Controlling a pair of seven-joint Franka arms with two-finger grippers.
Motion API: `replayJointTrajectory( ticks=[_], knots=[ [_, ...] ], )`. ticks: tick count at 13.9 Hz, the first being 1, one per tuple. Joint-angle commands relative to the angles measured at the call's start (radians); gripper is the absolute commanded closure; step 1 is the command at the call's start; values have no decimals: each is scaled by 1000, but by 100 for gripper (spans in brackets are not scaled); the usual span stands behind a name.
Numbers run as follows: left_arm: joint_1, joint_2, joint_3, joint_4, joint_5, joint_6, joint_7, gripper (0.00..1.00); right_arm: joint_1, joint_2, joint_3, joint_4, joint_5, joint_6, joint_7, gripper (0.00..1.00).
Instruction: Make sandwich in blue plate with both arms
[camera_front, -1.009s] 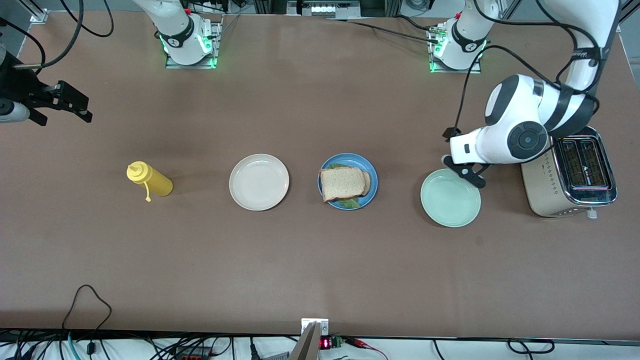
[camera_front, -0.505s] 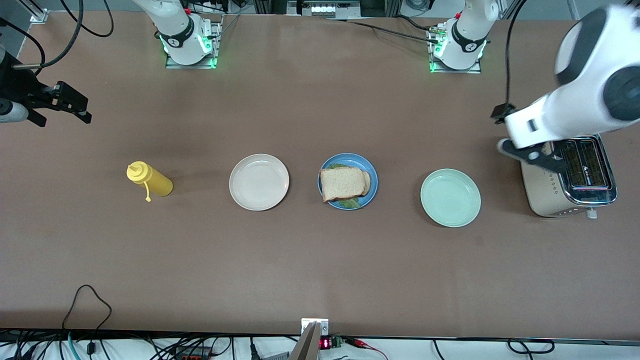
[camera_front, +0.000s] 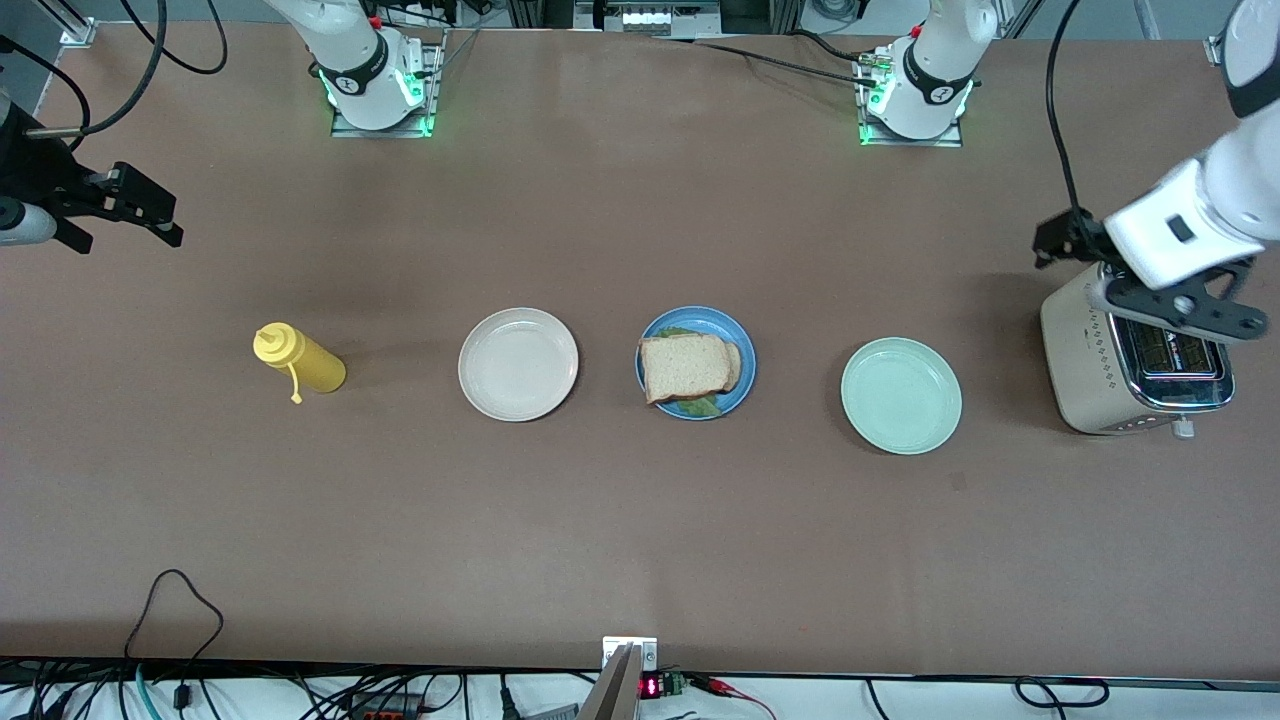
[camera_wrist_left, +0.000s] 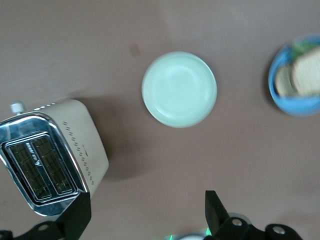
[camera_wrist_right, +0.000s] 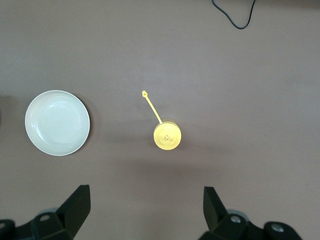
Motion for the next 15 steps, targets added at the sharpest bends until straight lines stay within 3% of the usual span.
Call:
replayJointTrajectory(
  ticks=[1,2,4,15],
  knots=[
    [-54,-182,77,-235,-42,139,-69,0,-12,-22,14,-6,-4,-2,-6,0],
    [-50,-240,77,-324,-45,208,-63,0,-12,-22,14,-2,-4,-6,-8,0],
    [-46,-310,68,-402,-45,238,-58,0,-9,-20,14,-2,-4,-8,-11,0],
    [-46,-298,65,-377,-70,212,-74,0,-12,-13,13,8,-1,-8,4,0]
  ],
)
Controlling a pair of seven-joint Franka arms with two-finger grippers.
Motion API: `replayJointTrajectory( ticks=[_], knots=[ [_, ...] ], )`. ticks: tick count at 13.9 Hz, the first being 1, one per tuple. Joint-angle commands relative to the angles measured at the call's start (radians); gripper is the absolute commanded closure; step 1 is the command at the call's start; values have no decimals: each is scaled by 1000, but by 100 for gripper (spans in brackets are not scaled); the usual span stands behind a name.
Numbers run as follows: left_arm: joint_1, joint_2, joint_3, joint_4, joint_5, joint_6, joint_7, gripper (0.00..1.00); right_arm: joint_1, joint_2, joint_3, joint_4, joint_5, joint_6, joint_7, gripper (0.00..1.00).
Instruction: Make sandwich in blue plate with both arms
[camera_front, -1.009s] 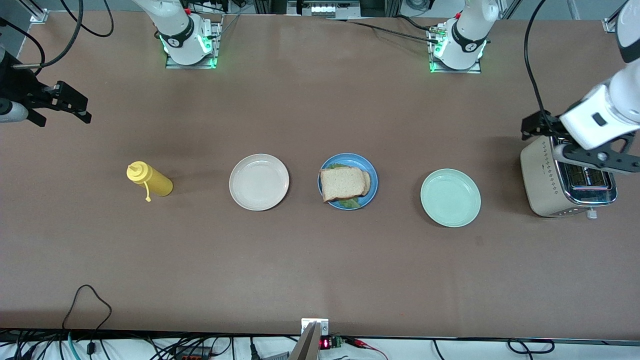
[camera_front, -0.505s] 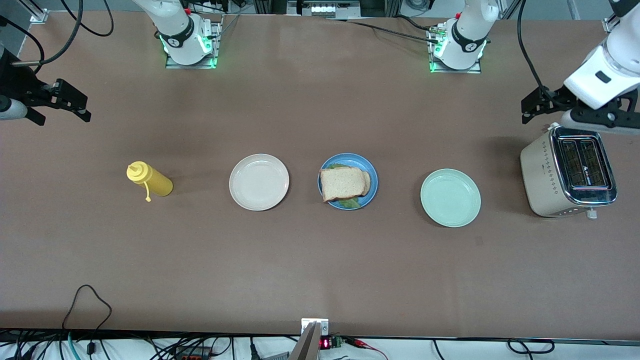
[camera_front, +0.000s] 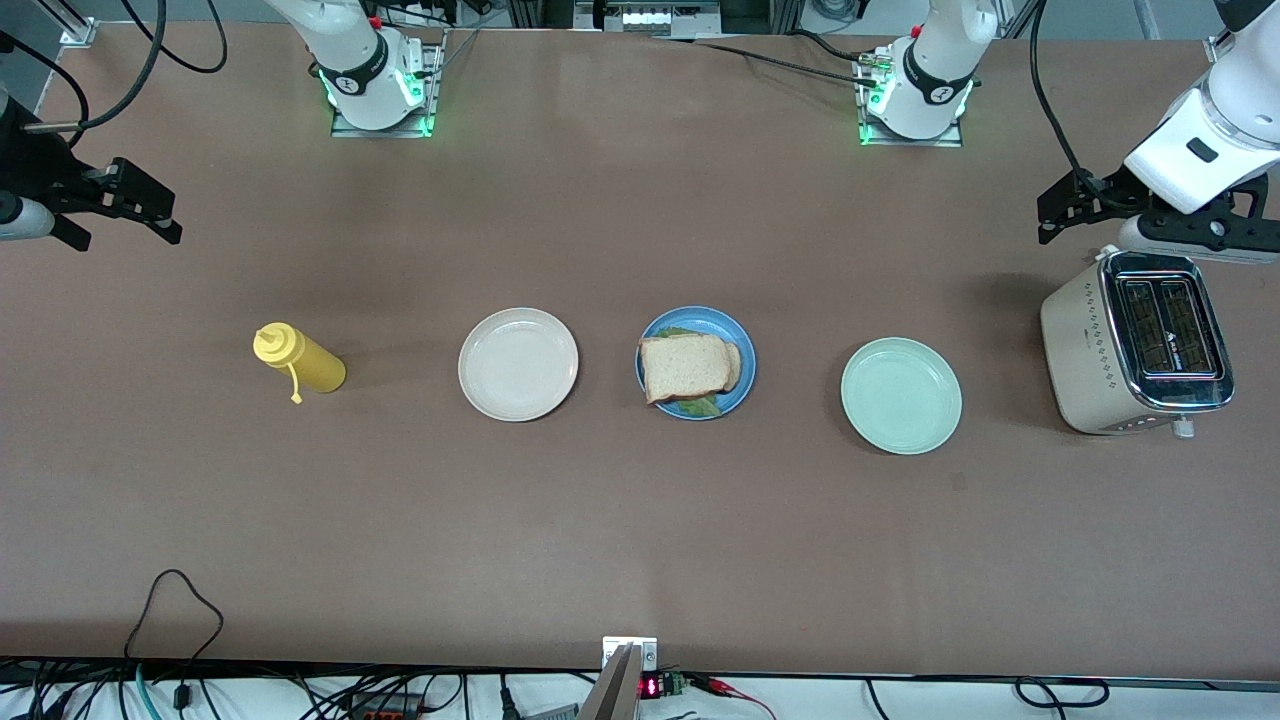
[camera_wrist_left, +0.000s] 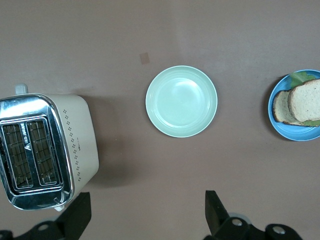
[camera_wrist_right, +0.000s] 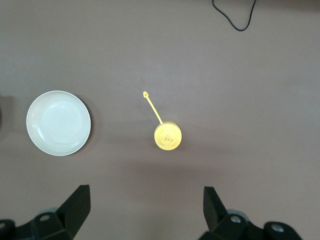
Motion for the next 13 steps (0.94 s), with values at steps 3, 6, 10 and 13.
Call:
replayJointTrajectory(
  ticks=[3,6,10,13],
  knots=[
    [-11,3,7,13,-20,-10,-6,0,-14,-8,8,7,-1,-7,2,0],
    [-9,4,7,13,-19,-11,-5,0,-14,-9,8,7,-1,-7,-1,0],
    [-9,4,7,13,-19,-11,-6,0,-12,-9,8,7,-1,-7,8,0],
    [-11,4,7,13,-19,-13,-8,0,-12,-11,8,7,-1,-10,5,0]
  ],
)
